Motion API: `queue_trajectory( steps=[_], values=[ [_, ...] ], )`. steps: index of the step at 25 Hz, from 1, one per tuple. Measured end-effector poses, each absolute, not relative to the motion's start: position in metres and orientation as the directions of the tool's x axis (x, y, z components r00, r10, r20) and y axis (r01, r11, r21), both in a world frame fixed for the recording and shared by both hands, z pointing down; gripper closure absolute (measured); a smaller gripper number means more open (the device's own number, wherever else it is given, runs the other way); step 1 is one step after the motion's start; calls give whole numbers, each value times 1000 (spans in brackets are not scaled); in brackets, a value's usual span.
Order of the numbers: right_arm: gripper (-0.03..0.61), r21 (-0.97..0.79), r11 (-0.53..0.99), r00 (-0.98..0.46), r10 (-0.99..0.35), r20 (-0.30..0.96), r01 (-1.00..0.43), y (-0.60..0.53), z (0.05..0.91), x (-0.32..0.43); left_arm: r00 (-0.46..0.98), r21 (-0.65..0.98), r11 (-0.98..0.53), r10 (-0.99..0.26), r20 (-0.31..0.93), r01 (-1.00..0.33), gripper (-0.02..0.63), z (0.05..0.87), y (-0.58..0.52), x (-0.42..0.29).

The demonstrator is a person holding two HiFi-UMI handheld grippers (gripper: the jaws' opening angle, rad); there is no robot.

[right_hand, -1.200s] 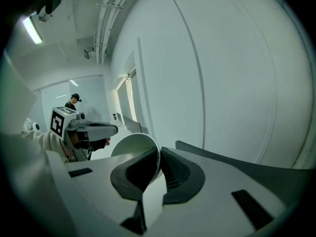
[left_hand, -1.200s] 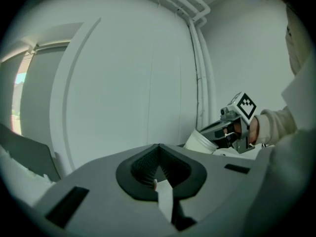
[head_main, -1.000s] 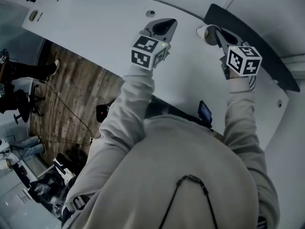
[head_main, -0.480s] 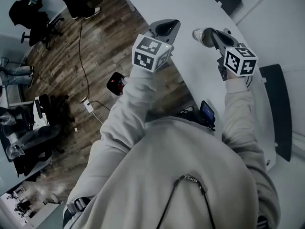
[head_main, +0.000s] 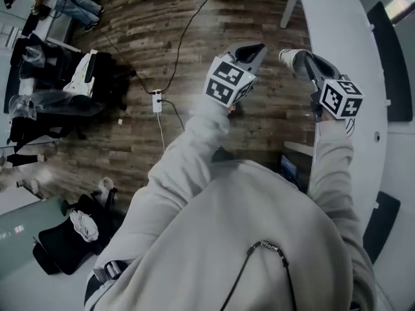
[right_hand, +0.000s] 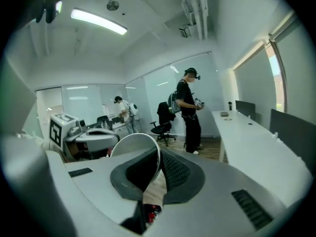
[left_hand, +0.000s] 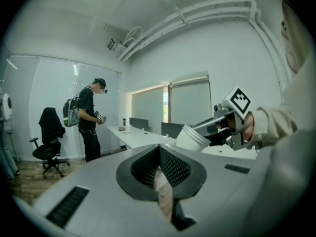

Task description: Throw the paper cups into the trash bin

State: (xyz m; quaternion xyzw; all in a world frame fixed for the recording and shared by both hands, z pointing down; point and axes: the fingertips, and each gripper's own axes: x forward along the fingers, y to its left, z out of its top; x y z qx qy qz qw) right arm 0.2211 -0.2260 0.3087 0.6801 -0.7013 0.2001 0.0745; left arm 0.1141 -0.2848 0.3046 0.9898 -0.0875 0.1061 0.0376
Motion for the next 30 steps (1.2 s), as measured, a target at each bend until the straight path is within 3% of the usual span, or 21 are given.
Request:
queue_trajectory(
  steps=[4, 11, 16, 30],
  values=[
    [535, -237, 106, -180, -932, 314, -966, -328, 295, 150, 936, 64, -960, -248, 250, -272, 620, 321, -361, 32],
    [535, -194, 229, -284, -899, 334, -954, -411, 299, 61, 896, 75, -909, -386, 218, -410, 620, 311, -457, -61],
    [535, -274, 384, -453, -851, 266, -882, -442, 275, 19, 867, 86, -875, -452, 211, -477, 620, 313, -469, -94],
    [535, -277, 519, -585, -759, 285, -809, -454, 274, -21, 793, 140, -784, -580, 184, -605, 620, 301, -470, -140]
  ],
)
